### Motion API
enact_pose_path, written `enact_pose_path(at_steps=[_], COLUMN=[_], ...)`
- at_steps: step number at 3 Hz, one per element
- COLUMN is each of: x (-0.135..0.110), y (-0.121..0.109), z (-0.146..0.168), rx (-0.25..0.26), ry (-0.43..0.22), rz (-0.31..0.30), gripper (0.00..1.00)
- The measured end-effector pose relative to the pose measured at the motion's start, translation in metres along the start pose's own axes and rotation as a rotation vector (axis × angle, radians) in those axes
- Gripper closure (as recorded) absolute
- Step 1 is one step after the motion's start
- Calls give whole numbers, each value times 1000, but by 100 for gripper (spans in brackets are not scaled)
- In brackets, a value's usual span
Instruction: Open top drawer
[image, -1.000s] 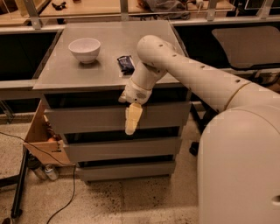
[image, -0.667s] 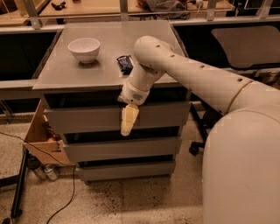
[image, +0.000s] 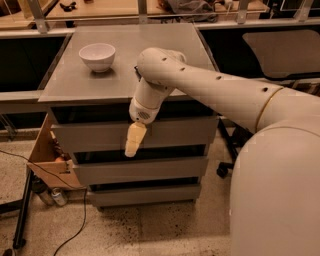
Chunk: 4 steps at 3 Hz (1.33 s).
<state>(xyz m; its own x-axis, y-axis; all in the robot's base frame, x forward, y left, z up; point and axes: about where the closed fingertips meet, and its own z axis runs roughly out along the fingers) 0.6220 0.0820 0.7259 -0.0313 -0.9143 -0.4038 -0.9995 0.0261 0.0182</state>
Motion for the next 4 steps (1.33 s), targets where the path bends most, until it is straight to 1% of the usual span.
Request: enact_pose_path(at_steps=[1,2,3,4], x=[-2,-3,-2,3], y=[-9,-11,-14,-13], z=[8,9,19,37], rx=[60,65,57,56], ry=[-9,-13,11,8], rz=[63,72,71,80], gripper=[0,0,0,0])
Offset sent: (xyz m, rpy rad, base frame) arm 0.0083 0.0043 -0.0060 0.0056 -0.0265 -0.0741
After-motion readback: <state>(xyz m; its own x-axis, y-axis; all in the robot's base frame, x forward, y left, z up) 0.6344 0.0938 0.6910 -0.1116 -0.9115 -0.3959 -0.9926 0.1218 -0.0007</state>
